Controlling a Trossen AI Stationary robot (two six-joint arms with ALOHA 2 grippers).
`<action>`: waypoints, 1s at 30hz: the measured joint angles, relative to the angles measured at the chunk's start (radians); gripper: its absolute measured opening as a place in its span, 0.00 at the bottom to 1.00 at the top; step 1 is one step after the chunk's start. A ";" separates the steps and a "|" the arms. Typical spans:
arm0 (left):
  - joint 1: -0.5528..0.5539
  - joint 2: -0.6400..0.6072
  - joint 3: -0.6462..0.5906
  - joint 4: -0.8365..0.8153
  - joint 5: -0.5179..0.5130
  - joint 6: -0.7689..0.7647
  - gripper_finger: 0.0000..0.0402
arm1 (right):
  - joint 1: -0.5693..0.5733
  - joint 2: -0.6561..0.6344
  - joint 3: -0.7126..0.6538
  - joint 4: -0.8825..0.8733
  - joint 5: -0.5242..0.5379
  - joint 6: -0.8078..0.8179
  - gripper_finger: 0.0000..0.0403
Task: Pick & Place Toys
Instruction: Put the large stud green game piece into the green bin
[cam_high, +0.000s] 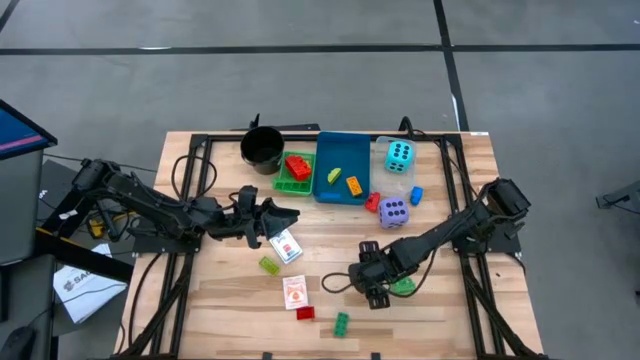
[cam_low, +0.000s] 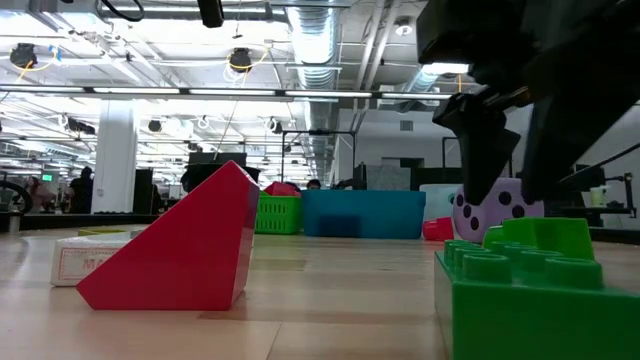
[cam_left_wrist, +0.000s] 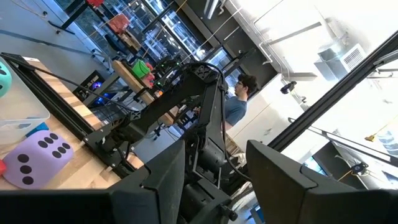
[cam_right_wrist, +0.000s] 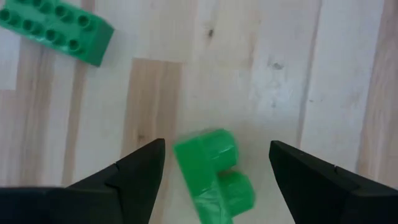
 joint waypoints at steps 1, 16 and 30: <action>0.000 0.000 0.000 0.000 0.000 0.000 0.41 | -0.008 0.000 0.000 0.000 -0.001 0.000 0.70; 0.000 0.000 0.000 0.000 0.000 0.000 0.41 | -0.066 0.000 0.000 0.004 -0.198 -0.019 0.70; 0.000 0.000 0.000 -0.001 0.000 0.000 0.41 | -0.076 0.079 0.004 0.025 -0.212 -0.025 0.70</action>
